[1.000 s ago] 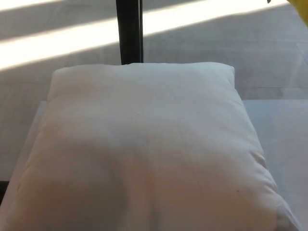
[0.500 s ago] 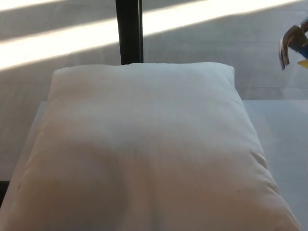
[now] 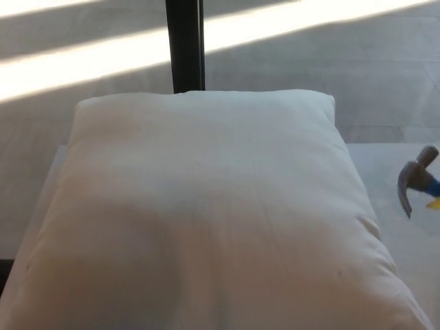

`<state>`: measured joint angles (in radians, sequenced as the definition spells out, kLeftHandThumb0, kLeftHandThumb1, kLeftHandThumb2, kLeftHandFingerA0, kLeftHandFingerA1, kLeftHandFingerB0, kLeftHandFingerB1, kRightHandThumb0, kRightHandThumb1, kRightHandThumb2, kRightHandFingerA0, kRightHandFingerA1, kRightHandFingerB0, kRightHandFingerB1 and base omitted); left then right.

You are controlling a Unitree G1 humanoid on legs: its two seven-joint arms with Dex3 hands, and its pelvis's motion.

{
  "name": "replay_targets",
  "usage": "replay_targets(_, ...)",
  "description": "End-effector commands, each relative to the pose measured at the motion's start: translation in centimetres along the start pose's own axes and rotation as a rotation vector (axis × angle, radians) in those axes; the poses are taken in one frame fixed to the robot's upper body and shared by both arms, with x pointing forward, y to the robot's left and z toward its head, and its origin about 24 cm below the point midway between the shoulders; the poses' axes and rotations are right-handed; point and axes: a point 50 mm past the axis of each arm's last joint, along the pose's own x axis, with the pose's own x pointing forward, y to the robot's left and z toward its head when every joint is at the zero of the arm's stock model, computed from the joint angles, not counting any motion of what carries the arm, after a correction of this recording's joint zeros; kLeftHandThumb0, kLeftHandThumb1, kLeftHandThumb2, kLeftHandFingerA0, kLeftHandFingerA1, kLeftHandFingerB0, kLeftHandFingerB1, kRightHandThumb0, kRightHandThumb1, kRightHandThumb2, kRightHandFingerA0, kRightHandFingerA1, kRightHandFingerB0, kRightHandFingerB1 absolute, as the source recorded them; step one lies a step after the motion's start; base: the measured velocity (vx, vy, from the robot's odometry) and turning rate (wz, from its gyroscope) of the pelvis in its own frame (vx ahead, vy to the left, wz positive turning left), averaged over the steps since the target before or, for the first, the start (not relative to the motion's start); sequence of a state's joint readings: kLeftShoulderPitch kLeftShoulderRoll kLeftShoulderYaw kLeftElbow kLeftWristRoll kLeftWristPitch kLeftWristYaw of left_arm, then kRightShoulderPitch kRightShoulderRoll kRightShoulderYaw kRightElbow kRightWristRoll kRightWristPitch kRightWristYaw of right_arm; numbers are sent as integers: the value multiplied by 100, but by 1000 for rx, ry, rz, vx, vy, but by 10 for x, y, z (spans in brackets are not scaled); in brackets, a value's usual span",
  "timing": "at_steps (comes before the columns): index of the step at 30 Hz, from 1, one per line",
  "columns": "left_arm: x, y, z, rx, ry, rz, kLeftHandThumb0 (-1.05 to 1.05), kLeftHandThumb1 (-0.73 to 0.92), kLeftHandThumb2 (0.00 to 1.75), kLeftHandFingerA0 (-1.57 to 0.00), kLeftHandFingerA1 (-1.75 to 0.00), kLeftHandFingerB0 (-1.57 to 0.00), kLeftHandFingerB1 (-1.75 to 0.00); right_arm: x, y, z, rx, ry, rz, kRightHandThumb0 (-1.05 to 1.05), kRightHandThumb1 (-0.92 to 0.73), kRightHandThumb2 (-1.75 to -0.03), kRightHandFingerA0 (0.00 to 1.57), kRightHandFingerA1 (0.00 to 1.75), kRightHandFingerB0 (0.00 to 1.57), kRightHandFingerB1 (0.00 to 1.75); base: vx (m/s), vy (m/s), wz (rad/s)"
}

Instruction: A hammer is kept on the right hand side and a pillow is kept on the left hand side on the desk infront of the robot and the robot uses its right hand to pick up the hammer and makes a downward swinging motion to hit the pillow

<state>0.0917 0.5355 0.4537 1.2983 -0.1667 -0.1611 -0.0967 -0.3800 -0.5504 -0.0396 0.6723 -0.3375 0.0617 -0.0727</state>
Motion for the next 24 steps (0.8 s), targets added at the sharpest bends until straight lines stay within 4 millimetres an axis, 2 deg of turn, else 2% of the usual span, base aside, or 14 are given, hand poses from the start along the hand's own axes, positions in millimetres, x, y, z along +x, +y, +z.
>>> replay_targets(1, -1, 10, 3, -2, -3, 25, -59, 73, 62, -61, -65, -67, -54, -7, 8, -19, -30, 67, -9, -23, -63, -71, 88, 172, 78, 139, 0, 0, 0)
replay_targets(3, -1, 10, 3, 0, -3, 23, -59, 74, 62, -60, -64, -66, -53, -11, 16, -29, -34, 76, 32, -22, -63, -69, 83, 175, 70, 151, 0, 0, 0)
replay_targets(4, -1, 10, 3, 27, -4, 20, -60, 75, 62, -59, -63, -63, -51, -14, 23, -35, -11, 106, 62, -21, -59, -81, 93, 166, 79, 131, 0, 0, 0)
replay_targets(6, 0, 10, 3, 7, 4, 29, -59, 74, 62, -64, -62, -65, -51, -17, 30, -37, -23, 102, 102, -23, -57, -86, 83, 168, 77, 133, 0, 0, 0)
replay_targets(7, 0, 10, 3, 13, 2, 25, -59, 75, 62, -62, -62, -64, -51, -18, 32, -38, -25, 101, 103, -24, -56, -88, 83, 160, 78, 111, 0, 0, 0)
replay_targets(8, 0, 10, 3, 16, 1, 24, -59, 75, 62, -62, -62, -64, -51, -19, 33, -38, -26, 100, 103, -24, -56, -88, 83, 160, 78, 111, 0, 0, 0)
replay_targets(11, 0, 10, 3, 14, 6, 31, -60, 74, 62, -64, -64, -67, -52, -20, 39, -39, -10, 120, 110, -23, -53, -93, 82, 163, 81, 120, 0, 0, 0)
replay_targets(12, -1, 8, 1, -6, 4, 14, -59, 74, 62, -62, -63, -67, -53, -20, 39, -38, -5, 127, 105, -24, -53, -100, 93, 171, 84, 139, 0, 0, 0)
replay_targets(17, -1, 8, 1, -9, -2, 17, -57, 74, 62, -61, -62, -65, -52, -22, 47, -32, 52, 85, 140, -27, -44, -117, 90, 161, 94, 107, 0, 0, 0)
replay_targets(18, -1, 8, 2, 1, -4, 16, -58, 74, 62, -59, -62, -63, -52, -22, 47, -31, 68, 82, 153, -27, -47, -117, 83, 156, 89, 100, 0, 0, 0)
replay_targets(19, 0, 8, 2, -3, 2, 18, -58, 74, 62, -58, -62, -62, -51, -20, 48, -30, 78, 91, 162, -28, -56, -99, 70, 143, 79, 84, 0, 0, 0)
replay_targets(21, 0, 8, 2, 28, 4, 21, -59, 75, 62, -60, -60, -66, -50, -19, 49, -26, 110, 98, 202, -35, -67, -66, 66, 144, 61, 56, 0, 0, 0)
replay_targets(22, 0, 8, 2, 14, 4, 19, -59, 74, 62, -62, -61, -67, -51, -19, 48, -23, 113, 93, 233, -43, -68, -60, 74, 121, 45, 41, 0, 0, 0)
replay_targets(24, 0, 7, 1, -5, 4, 16, -59, 74, 62, -62, -61, -67, -51, -19, 47, -20, 113, 87, 268, -43, -68, -60, 74, 121, 45, 41, 0, 0, 0)
